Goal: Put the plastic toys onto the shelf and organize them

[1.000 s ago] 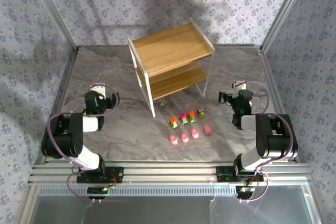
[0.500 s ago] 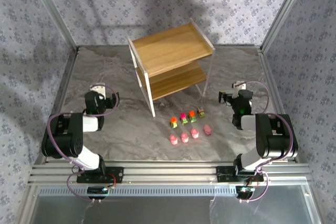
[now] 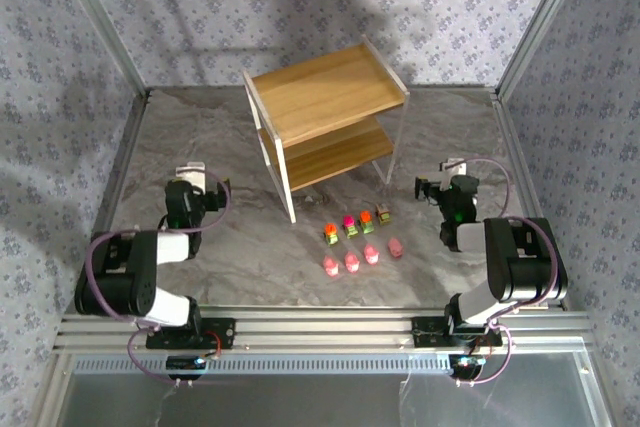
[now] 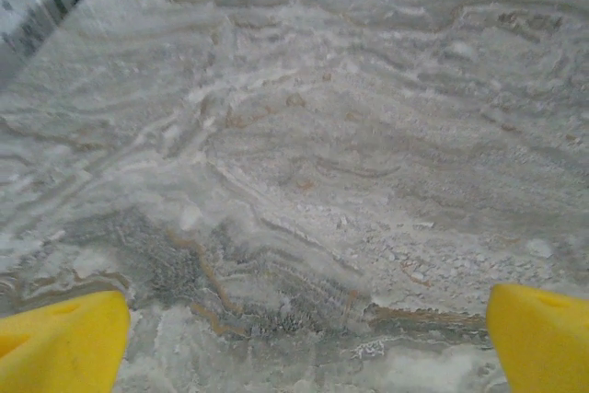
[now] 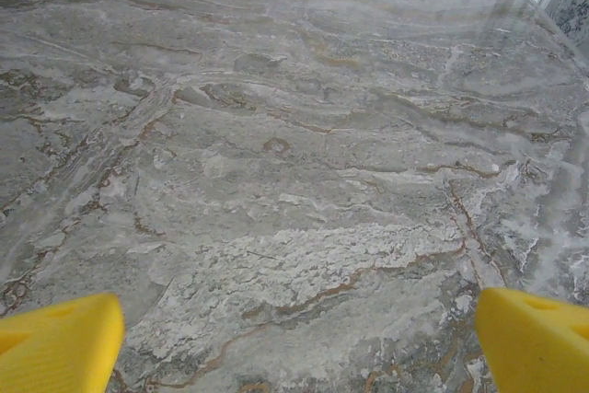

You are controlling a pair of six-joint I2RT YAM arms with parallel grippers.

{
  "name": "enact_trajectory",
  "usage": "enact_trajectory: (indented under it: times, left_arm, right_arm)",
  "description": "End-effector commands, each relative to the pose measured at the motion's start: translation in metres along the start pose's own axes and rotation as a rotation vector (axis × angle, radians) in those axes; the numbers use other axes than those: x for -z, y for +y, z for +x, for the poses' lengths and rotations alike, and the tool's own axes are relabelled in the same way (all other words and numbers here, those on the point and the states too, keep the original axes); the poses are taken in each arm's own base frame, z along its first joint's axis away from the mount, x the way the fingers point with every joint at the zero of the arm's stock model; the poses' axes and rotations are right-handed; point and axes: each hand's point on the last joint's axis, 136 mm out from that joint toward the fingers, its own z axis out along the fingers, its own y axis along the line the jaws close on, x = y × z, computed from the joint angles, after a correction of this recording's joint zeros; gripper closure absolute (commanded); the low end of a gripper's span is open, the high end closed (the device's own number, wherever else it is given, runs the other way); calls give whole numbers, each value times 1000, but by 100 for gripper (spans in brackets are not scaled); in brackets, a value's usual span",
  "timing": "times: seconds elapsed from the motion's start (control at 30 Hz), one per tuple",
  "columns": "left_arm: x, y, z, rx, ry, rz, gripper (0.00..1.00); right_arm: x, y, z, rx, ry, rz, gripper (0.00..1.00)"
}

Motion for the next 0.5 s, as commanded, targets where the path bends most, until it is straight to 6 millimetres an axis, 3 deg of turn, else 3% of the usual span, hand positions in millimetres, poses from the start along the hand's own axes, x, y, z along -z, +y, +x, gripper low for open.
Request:
enact_trajectory:
  times: [0.0, 0.23, 0.33, 0.47]
  left_arm:
    - [11, 0, -26, -21, -58, -46, 0]
    - [40, -4, -47, -45, -111, -124, 1]
    - [53, 8, -53, 64, -82, -200, 0]
    - [66, 2, -55, 134, -66, -155, 0]
  right_arm:
    - [5, -7, -10, 10, -45, 54, 0]
    - [24, -17, -27, -16, -40, 129, 0]
    - [33, -25, -29, -60, -24, 174, 0]
    - [53, -43, -25, -179, 45, 297, 0]
